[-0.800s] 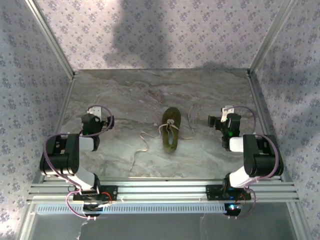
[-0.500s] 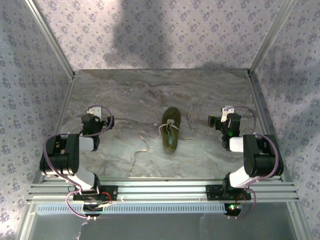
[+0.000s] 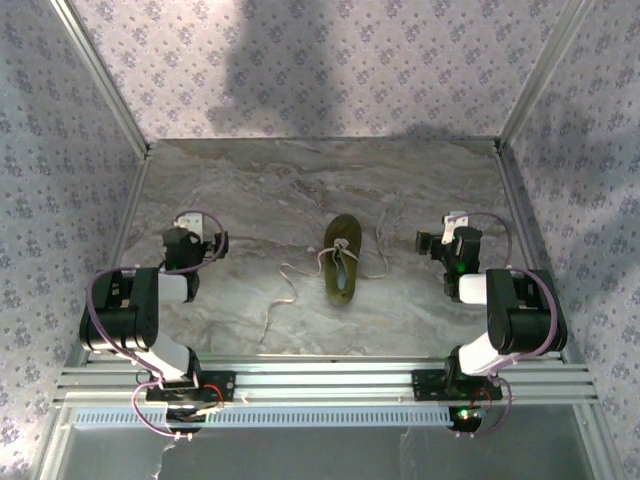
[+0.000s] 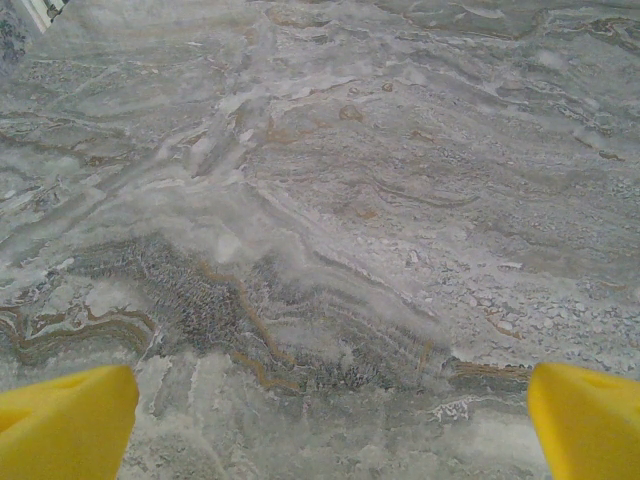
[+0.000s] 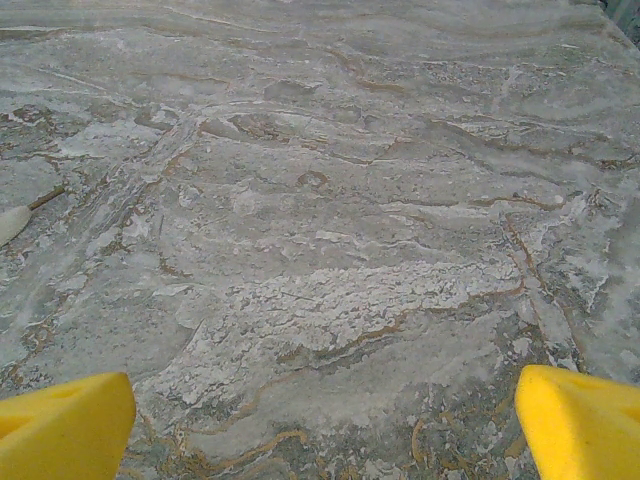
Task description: Tie the shoes
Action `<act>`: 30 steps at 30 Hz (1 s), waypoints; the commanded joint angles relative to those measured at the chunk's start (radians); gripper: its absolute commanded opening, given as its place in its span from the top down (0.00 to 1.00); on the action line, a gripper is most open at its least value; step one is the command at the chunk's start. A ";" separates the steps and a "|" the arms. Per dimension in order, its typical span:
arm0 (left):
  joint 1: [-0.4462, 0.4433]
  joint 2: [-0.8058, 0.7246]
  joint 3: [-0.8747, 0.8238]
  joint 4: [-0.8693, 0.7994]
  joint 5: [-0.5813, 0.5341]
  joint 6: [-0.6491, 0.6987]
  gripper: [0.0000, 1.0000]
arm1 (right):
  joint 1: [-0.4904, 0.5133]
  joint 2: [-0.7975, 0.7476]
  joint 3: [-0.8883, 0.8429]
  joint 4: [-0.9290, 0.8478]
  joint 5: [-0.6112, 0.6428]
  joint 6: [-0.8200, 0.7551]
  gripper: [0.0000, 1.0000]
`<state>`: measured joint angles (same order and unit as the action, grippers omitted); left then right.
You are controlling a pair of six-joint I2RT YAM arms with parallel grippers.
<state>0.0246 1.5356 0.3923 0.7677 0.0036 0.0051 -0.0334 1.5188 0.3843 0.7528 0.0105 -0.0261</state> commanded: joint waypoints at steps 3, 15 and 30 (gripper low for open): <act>0.003 0.002 0.021 0.045 0.017 -0.019 0.00 | -0.006 0.000 0.016 0.025 -0.004 -0.003 0.01; 0.003 0.001 0.023 0.045 0.019 -0.020 0.00 | -0.008 0.000 0.014 0.025 -0.005 -0.003 0.01; 0.000 -0.174 0.166 -0.392 0.073 -0.048 0.13 | 0.000 -0.062 0.243 -0.442 0.040 0.059 0.00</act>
<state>0.0261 1.4387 0.4694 0.5678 0.0414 -0.0135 -0.0330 1.4914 0.5079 0.5404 0.0166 -0.0154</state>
